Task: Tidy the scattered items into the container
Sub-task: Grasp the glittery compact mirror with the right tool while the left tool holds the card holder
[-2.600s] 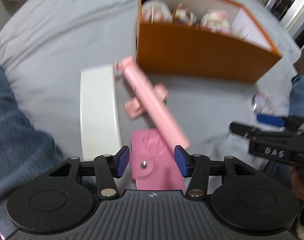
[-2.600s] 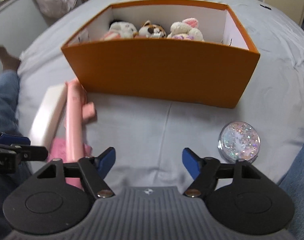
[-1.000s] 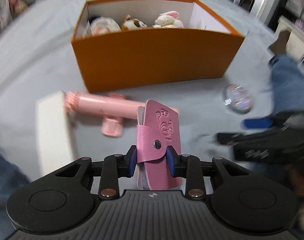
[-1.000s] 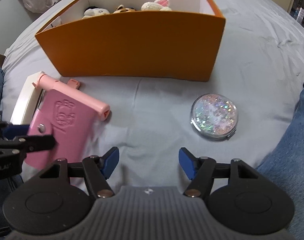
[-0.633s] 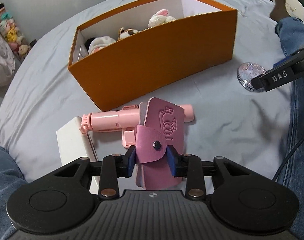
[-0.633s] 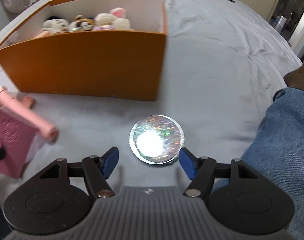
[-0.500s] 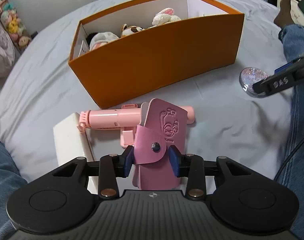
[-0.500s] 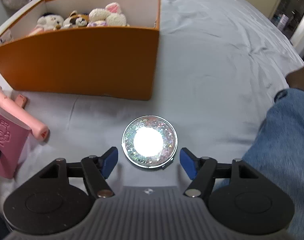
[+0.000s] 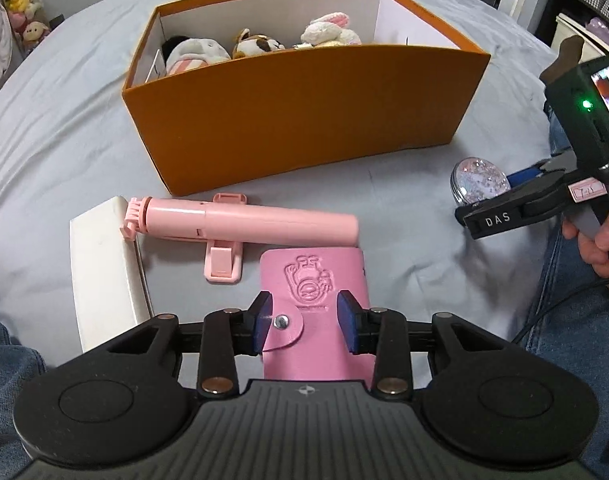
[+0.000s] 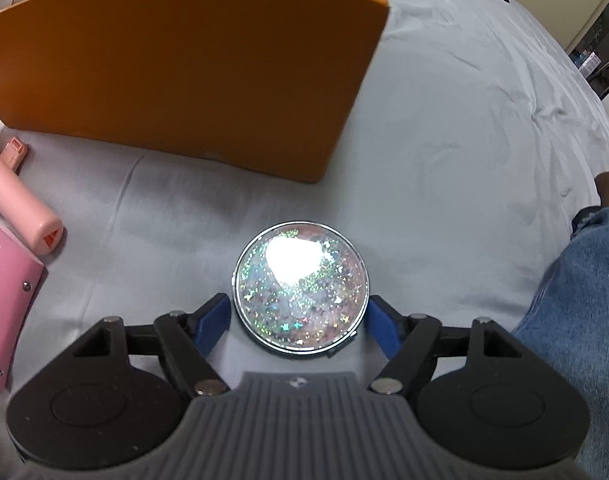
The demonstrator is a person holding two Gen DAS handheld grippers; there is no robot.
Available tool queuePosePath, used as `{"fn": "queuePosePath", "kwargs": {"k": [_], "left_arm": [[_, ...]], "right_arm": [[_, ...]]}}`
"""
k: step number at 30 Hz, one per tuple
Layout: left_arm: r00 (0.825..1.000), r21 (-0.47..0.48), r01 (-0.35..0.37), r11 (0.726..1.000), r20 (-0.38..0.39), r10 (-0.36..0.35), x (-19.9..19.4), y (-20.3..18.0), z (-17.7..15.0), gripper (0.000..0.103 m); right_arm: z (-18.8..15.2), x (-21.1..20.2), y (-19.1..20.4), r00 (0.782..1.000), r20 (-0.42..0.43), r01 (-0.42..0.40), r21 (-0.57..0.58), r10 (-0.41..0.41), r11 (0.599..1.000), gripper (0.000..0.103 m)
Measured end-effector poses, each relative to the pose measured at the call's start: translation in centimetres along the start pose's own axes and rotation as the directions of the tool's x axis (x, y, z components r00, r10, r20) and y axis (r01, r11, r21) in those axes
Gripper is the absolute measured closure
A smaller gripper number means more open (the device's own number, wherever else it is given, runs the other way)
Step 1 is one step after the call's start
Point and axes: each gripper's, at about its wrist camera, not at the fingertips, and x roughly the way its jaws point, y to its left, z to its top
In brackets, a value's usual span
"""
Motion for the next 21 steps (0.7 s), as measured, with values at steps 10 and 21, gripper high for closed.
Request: {"fn": "queuePosePath", "kwargs": {"k": [10, 21], "left_arm": [[0.994, -0.066, -0.046, 0.997, -0.1, 0.039, 1.6, 1.5, -0.5, 0.057], [0.992, -0.116, -0.022, 0.993, -0.127, 0.007, 2.1, 2.4, -0.8, 0.053]], "right_arm": [[-0.9, -1.4, 1.6, 0.994, 0.013, -0.107, -0.077, 0.108, 0.991, 0.03], [-1.9, -3.5, 3.4, 0.95, -0.024, -0.312, -0.093, 0.312, 0.945, 0.027]]}}
